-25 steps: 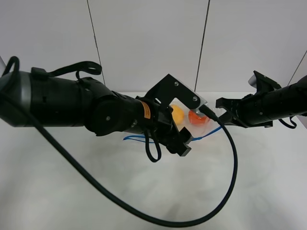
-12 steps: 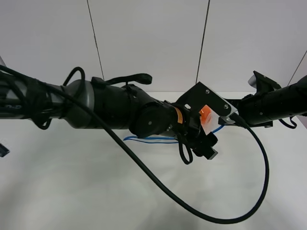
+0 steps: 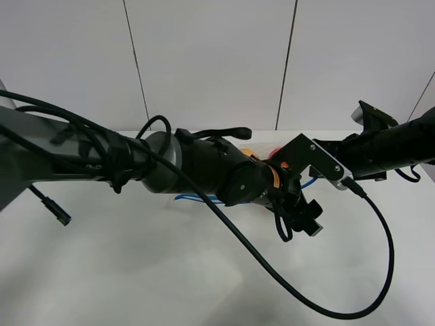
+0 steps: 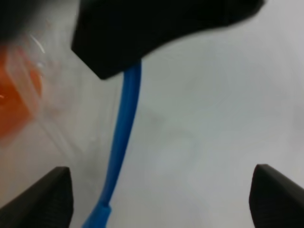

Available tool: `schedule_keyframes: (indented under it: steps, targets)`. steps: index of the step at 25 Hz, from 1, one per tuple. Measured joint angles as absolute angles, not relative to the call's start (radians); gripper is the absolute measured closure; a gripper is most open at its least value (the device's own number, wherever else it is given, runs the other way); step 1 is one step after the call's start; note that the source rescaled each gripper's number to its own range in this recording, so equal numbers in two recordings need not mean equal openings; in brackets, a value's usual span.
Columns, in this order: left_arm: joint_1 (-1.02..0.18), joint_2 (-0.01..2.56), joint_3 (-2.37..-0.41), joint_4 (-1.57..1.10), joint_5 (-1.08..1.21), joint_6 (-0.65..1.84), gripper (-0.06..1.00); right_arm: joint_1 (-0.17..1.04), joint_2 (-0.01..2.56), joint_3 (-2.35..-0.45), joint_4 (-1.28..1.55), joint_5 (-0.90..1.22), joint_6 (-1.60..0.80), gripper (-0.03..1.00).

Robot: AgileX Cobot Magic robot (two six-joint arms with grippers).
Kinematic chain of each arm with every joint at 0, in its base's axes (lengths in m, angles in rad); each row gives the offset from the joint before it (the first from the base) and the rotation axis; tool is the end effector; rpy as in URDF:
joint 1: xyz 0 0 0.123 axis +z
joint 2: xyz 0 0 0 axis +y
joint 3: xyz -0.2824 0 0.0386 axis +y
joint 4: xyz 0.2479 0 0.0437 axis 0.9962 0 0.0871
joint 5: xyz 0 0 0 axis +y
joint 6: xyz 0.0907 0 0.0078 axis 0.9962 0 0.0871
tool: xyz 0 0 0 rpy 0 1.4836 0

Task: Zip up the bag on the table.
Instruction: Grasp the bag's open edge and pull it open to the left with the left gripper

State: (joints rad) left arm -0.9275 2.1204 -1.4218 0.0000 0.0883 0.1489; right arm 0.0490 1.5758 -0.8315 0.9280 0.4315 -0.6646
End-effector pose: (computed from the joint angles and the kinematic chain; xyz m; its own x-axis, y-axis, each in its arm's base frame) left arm 0.2807 -0.3744 0.1590 -0.2633 0.5986 -0.7566 0.8486 0.5168 0.1135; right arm 0.3015 0.0454 0.2008 -0.8329 0.1620 -0.5291 -0.0695 0.9180 0.3905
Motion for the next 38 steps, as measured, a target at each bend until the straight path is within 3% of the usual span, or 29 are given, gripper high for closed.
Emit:
schedule_keyframes:
  steps: [28,38]
  targets:
    - [-0.878,2.182,-1.448,0.007,0.113,0.184,0.07,0.049,1.576,-0.831,0.927,0.432,-0.668,0.97]
    - [-0.878,2.184,-1.448,0.007,0.103,0.184,0.45,0.049,1.576,-0.831,0.927,0.431,-0.668,0.97]
